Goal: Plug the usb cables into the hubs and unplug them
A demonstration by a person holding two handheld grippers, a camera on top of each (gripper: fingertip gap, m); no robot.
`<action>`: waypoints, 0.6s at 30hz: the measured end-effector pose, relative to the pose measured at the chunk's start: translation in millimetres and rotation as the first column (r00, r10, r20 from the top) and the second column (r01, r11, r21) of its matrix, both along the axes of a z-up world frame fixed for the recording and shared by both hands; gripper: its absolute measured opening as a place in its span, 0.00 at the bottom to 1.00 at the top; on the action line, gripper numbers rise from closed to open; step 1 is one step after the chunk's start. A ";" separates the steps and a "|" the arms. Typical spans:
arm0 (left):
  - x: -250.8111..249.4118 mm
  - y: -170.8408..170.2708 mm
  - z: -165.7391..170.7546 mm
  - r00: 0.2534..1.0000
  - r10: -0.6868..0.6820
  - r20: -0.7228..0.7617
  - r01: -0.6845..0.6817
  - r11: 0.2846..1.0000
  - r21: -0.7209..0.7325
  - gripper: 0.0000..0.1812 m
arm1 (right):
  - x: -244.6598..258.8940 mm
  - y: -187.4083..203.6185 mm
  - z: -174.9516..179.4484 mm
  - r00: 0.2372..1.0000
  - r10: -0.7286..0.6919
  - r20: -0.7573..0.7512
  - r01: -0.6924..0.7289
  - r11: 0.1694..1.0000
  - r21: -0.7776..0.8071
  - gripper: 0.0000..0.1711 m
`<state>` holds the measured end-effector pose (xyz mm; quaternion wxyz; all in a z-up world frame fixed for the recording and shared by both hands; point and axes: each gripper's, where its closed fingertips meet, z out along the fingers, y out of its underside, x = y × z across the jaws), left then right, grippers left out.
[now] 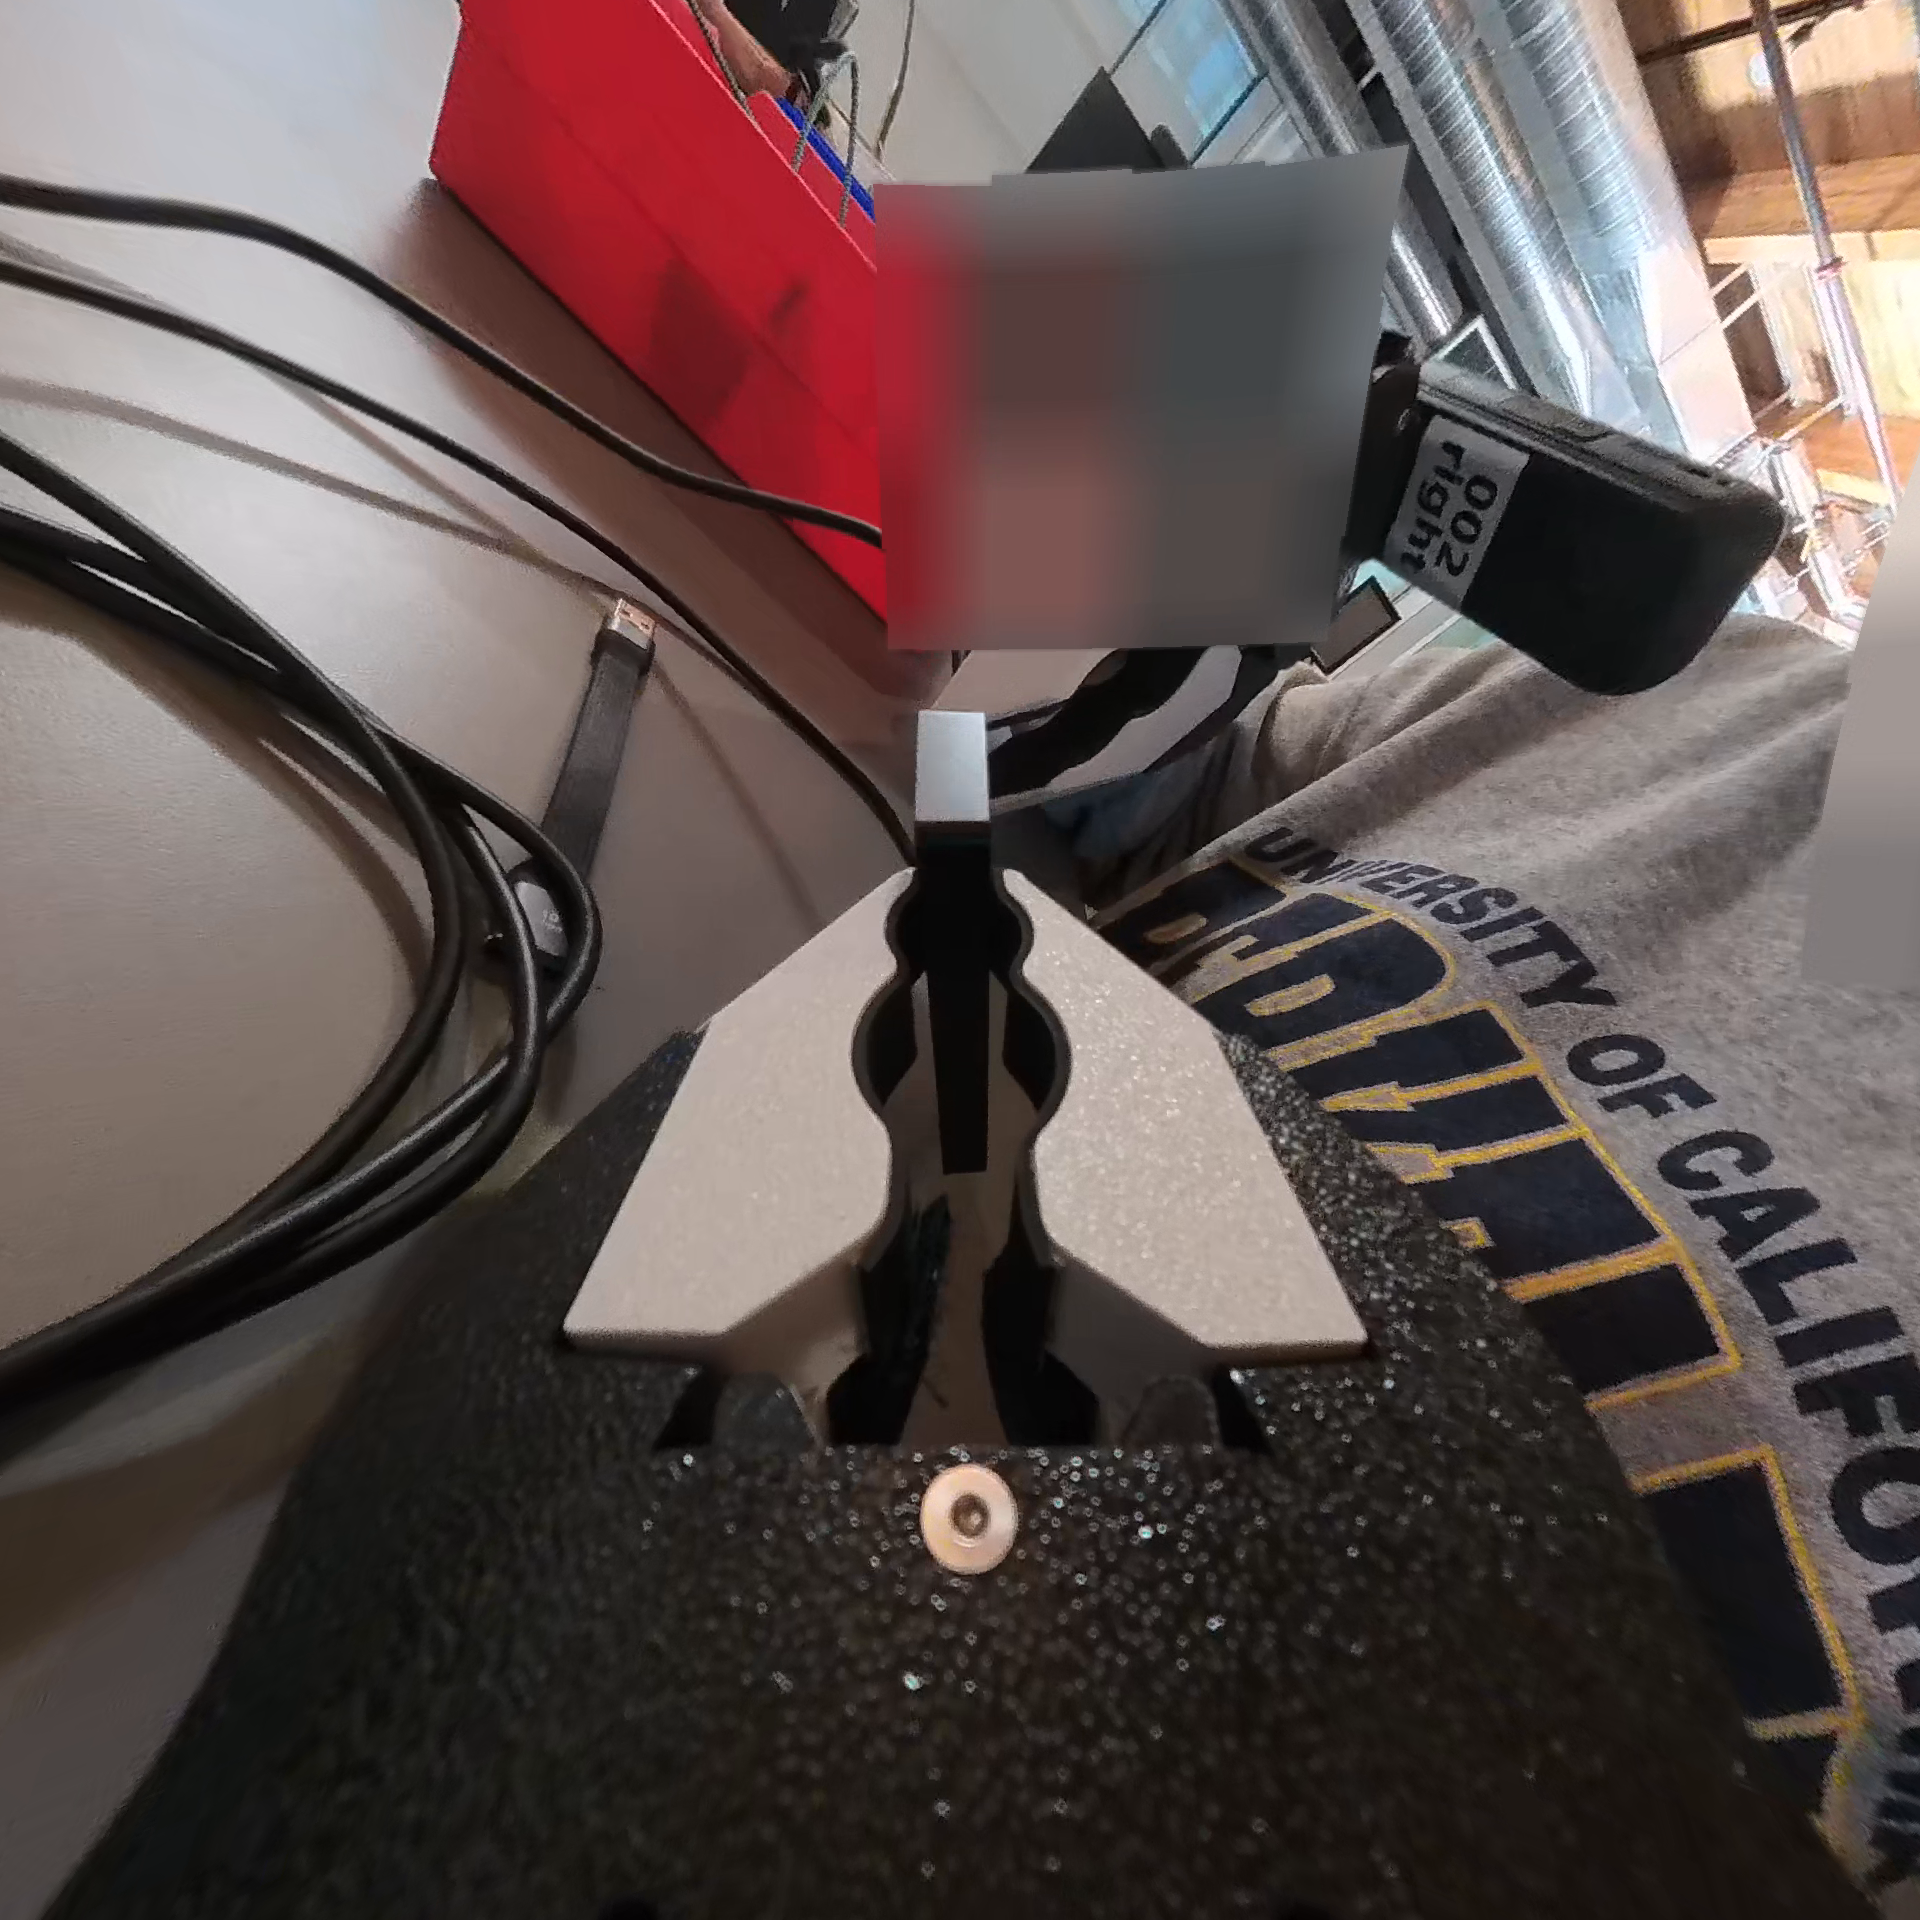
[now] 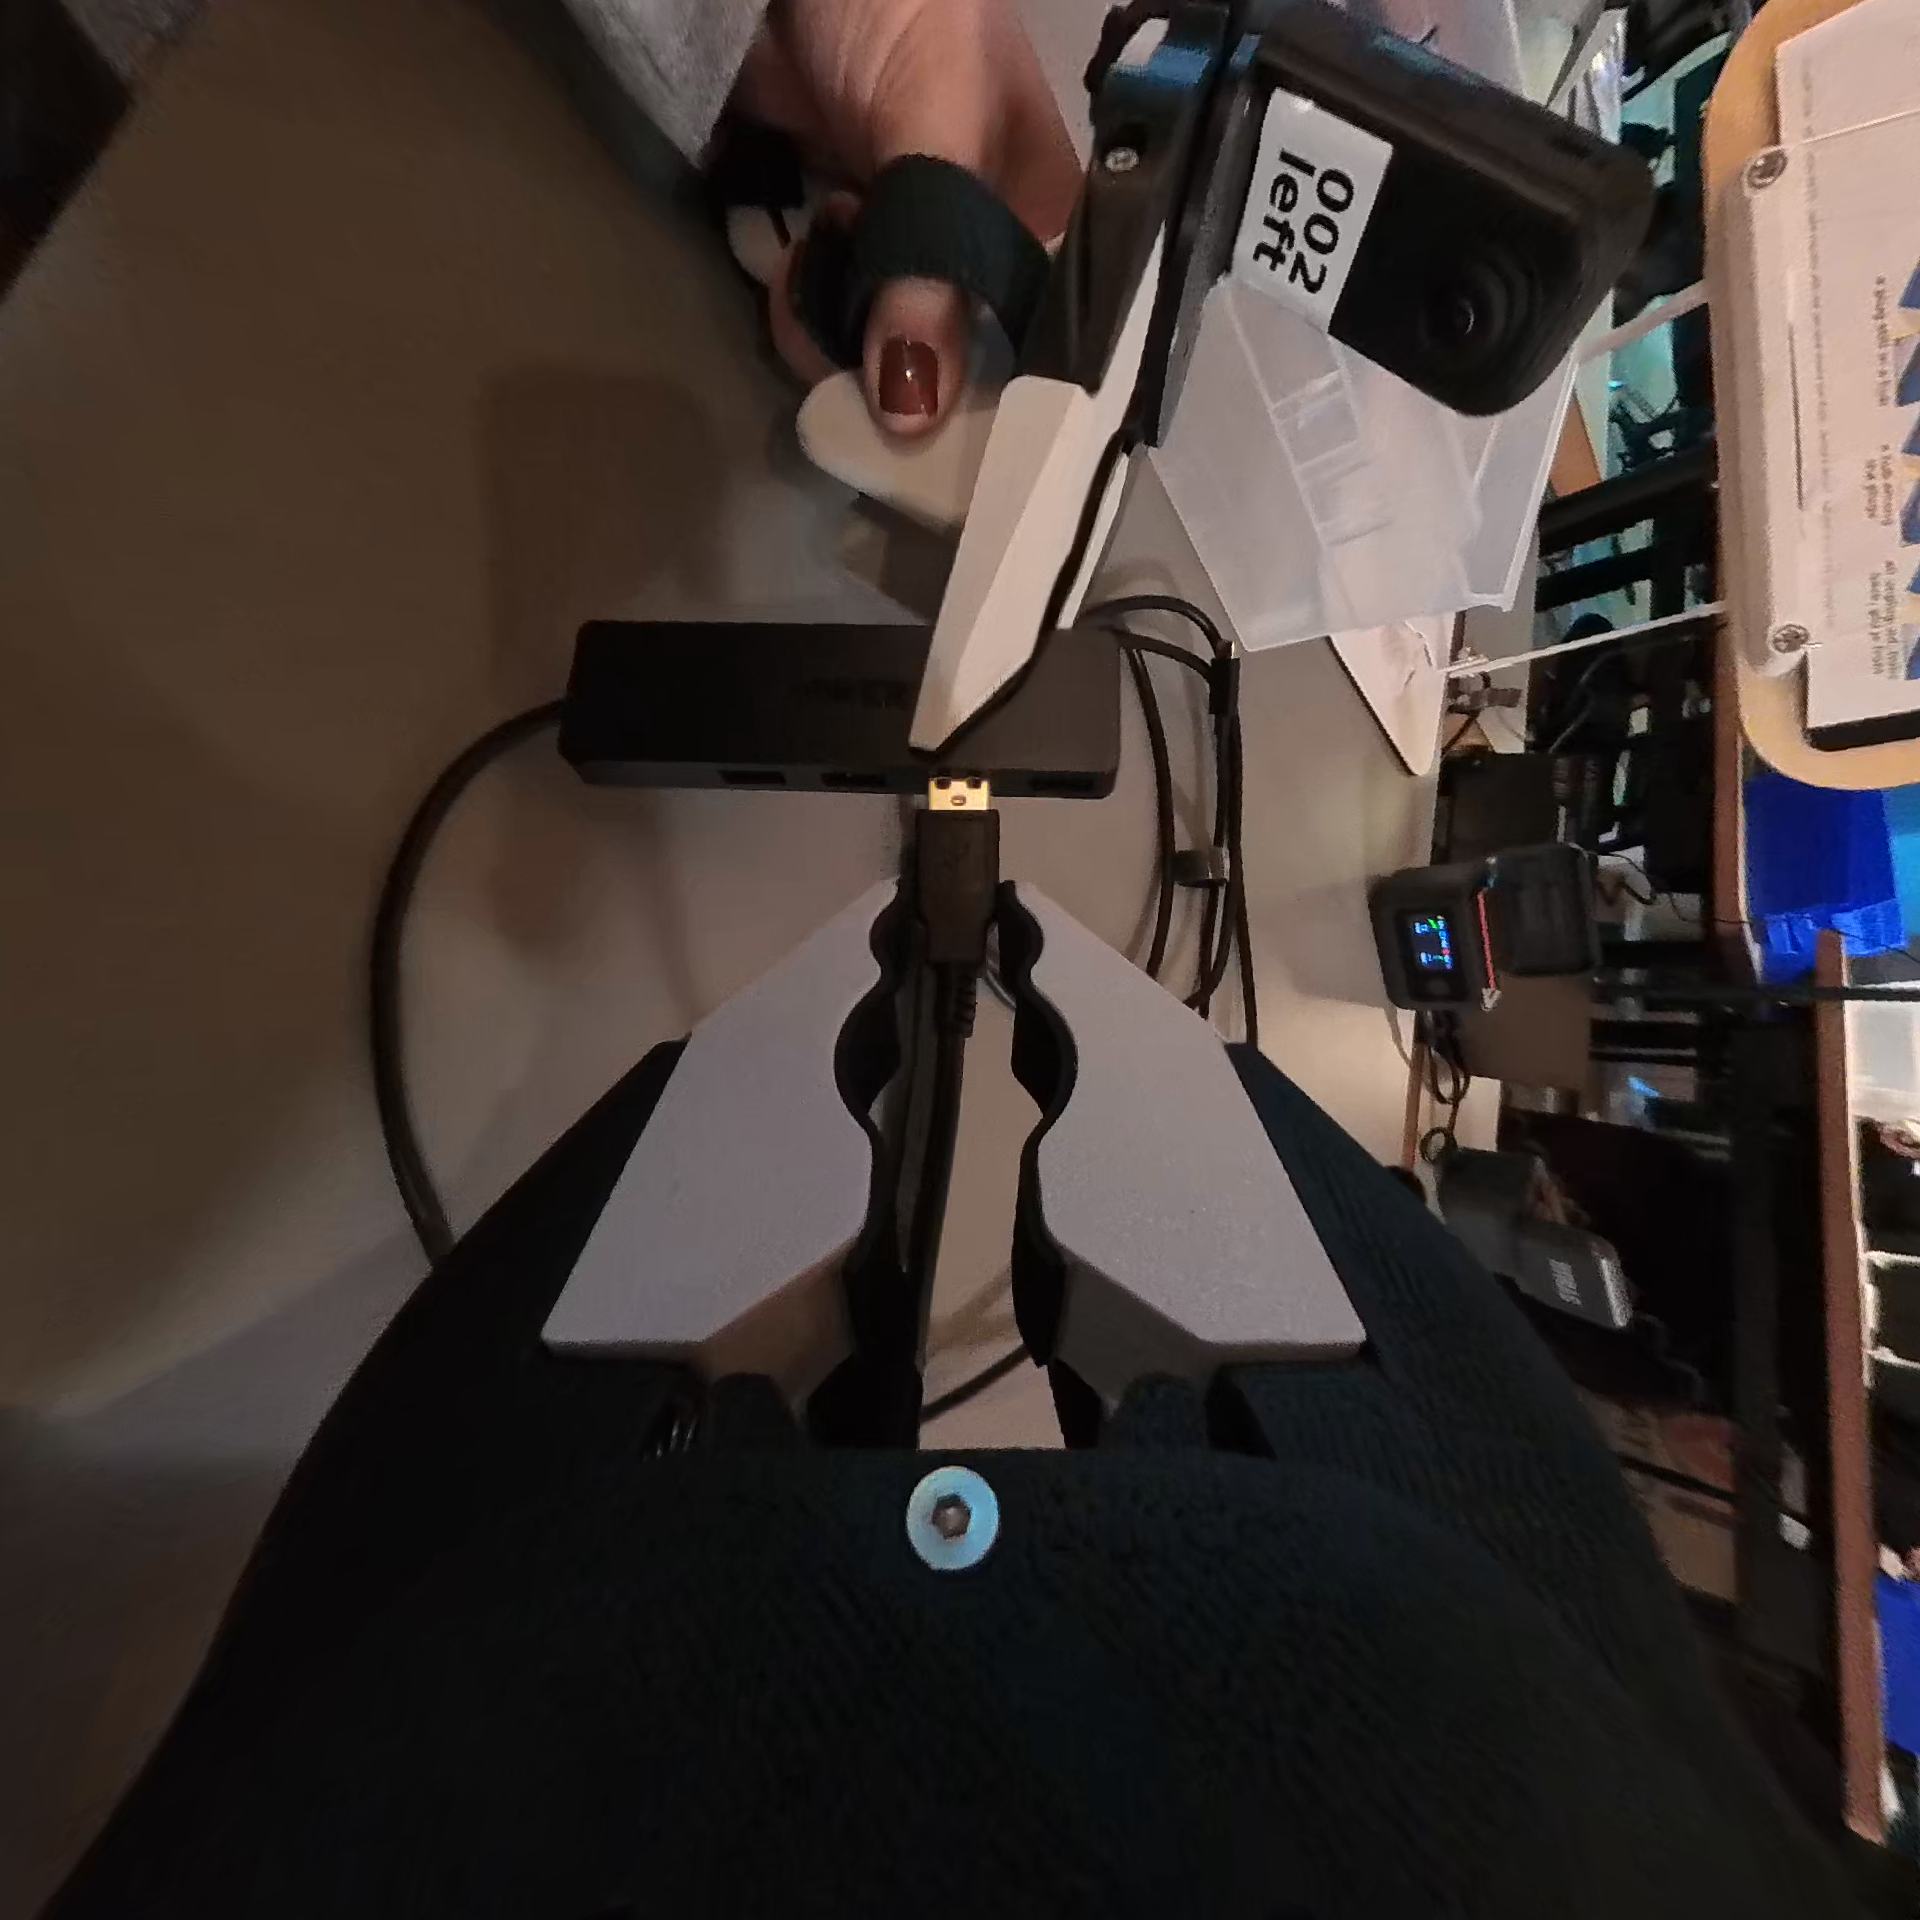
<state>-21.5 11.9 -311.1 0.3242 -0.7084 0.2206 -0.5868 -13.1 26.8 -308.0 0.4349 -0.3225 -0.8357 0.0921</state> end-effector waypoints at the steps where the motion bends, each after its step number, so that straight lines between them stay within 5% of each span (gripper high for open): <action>1: -0.3 0.5 -0.2 1.000 0.004 -0.001 -0.004 1.000 -0.001 0.05 | -0.5 0.6 -0.3 1.000 -0.005 -0.004 0.005 1.000 -0.005 0.08; 18: 0.7 2.0 -7.2 1.000 0.005 -0.028 -0.006 0.999 -0.039 0.05 | -6.5 -0.8 -10.2 1.000 -0.022 -0.017 0.021 0.998 -0.055 0.08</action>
